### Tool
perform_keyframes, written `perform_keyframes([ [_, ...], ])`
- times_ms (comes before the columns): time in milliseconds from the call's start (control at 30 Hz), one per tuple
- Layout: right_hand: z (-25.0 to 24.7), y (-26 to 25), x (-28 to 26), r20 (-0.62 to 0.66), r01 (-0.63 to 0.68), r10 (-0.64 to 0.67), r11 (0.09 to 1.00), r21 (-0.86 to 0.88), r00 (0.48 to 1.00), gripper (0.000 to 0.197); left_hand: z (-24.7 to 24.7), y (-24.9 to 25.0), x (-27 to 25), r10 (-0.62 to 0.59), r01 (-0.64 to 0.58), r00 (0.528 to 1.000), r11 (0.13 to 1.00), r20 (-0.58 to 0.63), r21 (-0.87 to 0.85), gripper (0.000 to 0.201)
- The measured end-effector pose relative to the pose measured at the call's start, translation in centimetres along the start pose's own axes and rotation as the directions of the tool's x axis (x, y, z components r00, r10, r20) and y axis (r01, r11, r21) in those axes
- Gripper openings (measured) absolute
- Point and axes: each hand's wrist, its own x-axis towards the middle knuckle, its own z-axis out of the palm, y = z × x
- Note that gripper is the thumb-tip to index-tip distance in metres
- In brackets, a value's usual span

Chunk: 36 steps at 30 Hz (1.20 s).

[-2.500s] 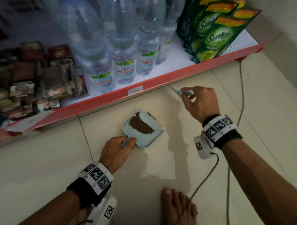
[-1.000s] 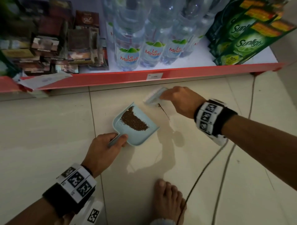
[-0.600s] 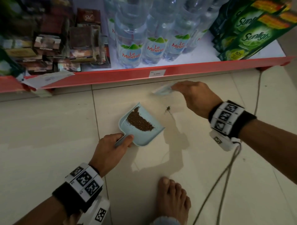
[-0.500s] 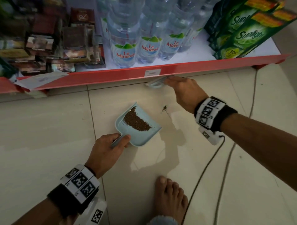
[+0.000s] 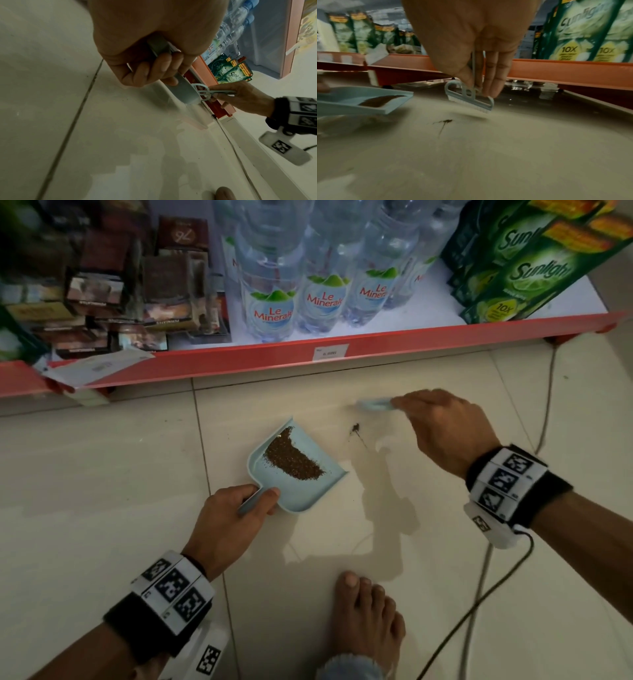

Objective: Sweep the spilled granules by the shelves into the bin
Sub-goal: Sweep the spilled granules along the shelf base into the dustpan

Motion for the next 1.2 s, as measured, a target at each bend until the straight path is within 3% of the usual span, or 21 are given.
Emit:
perform_keyframes([
  [100, -0.2, -0.3, 1.1, 0.105, -0.133, 0.147, 0.982, -0.133, 0.984, 0.04, 0.3, 0.3, -0.1, 0.011, -0.012, 1.0, 1.0, 0.017, 0.027, 0.03],
  [167, 0.0, -1.8, 0.9, 0.199, -0.08, 0.098, 0.992, -0.098, 0.975, 0.037, 0.2, 0.4, -0.2, 0.014, -0.015, 1.0, 1.0, 0.016, 0.024, 0.029],
  [267, -0.2, -3.8, -0.7, 0.239, 0.011, -0.005, 1.0, -0.024, 0.971, 0.029, 0.0, 0.6, -0.2, 0.015, -0.015, 1.0, 1.0, 0.006, -0.003, 0.03],
  [333, -0.6, -4.3, -1.3, 0.231, 0.013, -0.01, 1.0, -0.012, 0.973, 0.028, -0.1, 0.6, -0.4, 0.015, -0.015, 1.0, 1.0, -0.007, -0.011, 0.034],
  [467, -1.8, -3.6, -0.6, 0.11, -0.095, 0.098, 0.995, -0.027, 0.989, 0.026, -0.3, 0.4, -0.7, 0.03, -0.03, 0.999, 1.0, -0.011, 0.001, 0.036],
  [567, -2.7, -2.7, 1.0, 0.041, -0.207, 0.204, 0.972, 0.109, 0.978, 0.028, -0.4, 0.3, -0.8, 0.037, -0.037, 0.999, 0.999, -0.009, 0.01, 0.036],
  [733, -2.2, -2.9, 3.6, 0.158, -0.313, 0.27, 0.822, 0.475, 0.95, 0.024, -0.4, 0.0, -0.7, 0.043, -0.043, 0.999, 0.999, -0.009, 0.016, 0.034],
  [867, -0.1, -4.1, 4.4, 0.391, -0.426, 0.204, 0.628, 0.651, 0.898, 0.021, -0.4, -0.3, -0.6, 0.04, -0.04, 0.999, 0.999, 0.0, 0.015, 0.029],
  [933, 0.9, -3.9, 4.4, 0.427, -0.45, 0.203, 0.637, 0.626, 0.881, 0.022, -0.4, -0.4, -0.6, 0.036, -0.036, 0.999, 0.999, -0.001, 0.019, 0.028],
  [1067, 1.3, -1.9, 4.5, 0.259, -0.382, 0.295, 0.825, 0.416, 0.92, 0.026, -0.2, -0.4, -0.6, 0.04, -0.04, 0.999, 0.999, 0.004, 0.017, 0.029],
  [1200, 0.6, 0.0, 4.6, 0.201, -0.398, 0.345, 0.832, 0.385, 0.917, 0.027, 0.3, 0.1, 0.0, 0.033, -0.033, 0.999, 0.999, 0.014, 0.018, 0.032],
])
